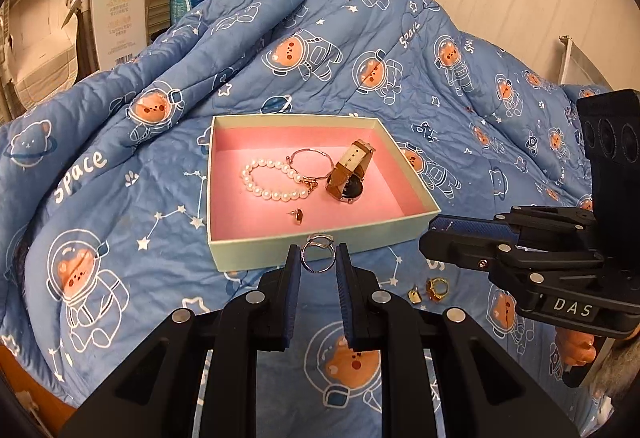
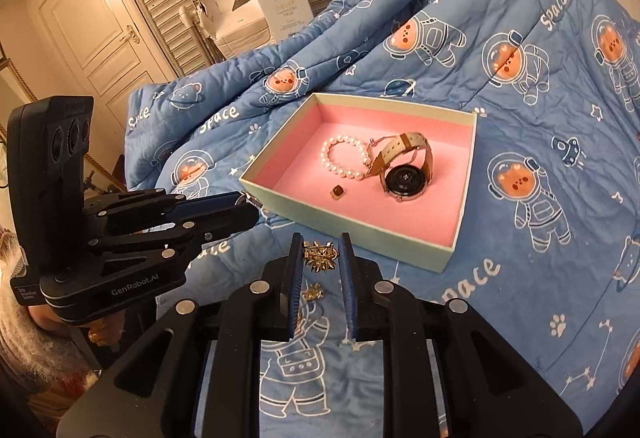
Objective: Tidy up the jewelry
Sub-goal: 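Carry the silver ring and snowflake earring into the pink box and lower them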
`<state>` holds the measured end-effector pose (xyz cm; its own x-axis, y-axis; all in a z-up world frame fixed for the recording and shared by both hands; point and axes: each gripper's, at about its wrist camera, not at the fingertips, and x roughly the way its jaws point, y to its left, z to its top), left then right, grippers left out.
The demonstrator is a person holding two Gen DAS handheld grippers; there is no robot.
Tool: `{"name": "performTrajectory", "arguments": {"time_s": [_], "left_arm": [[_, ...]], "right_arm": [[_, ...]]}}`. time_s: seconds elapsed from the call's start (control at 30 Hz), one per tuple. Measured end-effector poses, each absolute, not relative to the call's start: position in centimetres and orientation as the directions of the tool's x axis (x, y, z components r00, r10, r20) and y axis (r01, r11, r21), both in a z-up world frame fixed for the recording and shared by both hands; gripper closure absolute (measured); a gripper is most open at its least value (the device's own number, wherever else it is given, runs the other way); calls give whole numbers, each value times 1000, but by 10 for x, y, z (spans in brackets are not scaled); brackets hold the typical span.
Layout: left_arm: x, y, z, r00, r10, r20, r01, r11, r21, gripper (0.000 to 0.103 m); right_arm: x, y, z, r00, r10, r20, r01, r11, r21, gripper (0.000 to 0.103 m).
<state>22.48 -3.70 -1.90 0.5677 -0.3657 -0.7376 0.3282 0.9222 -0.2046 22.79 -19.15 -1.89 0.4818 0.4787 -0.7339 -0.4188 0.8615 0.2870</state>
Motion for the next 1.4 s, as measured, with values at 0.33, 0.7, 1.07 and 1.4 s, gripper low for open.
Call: {"name": "performTrajectory", "arguments": {"time_s": [0.33, 0.7, 1.07, 1.4], "left_arm": [[297, -49, -24, 503, -319, -803, 328, 930, -165, 86], [352, -62, -49, 389, -263, -883, 313, 939, -142, 86], [369, -70, -67, 314, -239, -919, 305, 942, -141, 86], [370, -73, -71, 313, -240, -919, 304, 942, -142, 85]], "right_arm": [[284, -176, -31, 449, 391, -803, -409, 889, 205, 85], [322, -175, -62, 346, 334, -877, -367, 908, 201, 84], [341, -167, -82, 259, 268, -928, -368, 916, 162, 84], [343, -160, -84, 272, 244, -931, -386, 914, 127, 84]]}}
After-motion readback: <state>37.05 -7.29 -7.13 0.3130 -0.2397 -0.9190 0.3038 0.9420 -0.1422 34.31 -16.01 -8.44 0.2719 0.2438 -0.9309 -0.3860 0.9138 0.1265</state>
